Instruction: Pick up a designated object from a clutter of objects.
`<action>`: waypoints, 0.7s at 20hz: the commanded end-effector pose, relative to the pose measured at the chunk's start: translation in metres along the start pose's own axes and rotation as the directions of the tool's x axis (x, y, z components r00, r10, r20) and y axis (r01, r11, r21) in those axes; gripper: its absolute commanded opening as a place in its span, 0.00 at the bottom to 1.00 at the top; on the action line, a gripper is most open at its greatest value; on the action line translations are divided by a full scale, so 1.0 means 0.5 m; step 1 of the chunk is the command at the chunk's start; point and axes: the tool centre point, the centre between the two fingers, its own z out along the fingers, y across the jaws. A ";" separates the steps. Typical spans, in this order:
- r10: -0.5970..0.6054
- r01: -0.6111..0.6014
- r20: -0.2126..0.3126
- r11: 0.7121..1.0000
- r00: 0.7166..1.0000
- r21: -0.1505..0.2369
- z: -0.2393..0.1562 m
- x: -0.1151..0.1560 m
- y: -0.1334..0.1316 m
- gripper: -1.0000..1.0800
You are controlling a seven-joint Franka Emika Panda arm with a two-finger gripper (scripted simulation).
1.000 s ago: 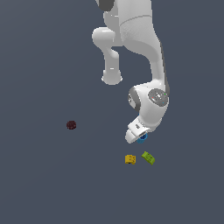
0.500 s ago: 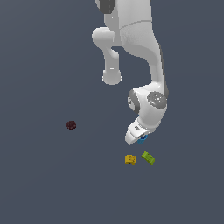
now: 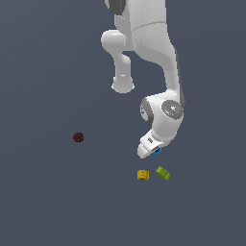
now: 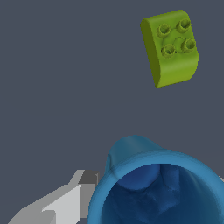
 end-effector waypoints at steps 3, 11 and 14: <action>0.000 0.000 -0.001 1.000 1.000 -0.001 -0.019 -0.008 0.009 0.00; 0.000 0.000 -0.001 1.000 1.000 -0.001 -0.097 -0.047 0.046 0.00; 0.000 0.000 -0.001 1.000 1.000 -0.001 -0.142 -0.069 0.067 0.00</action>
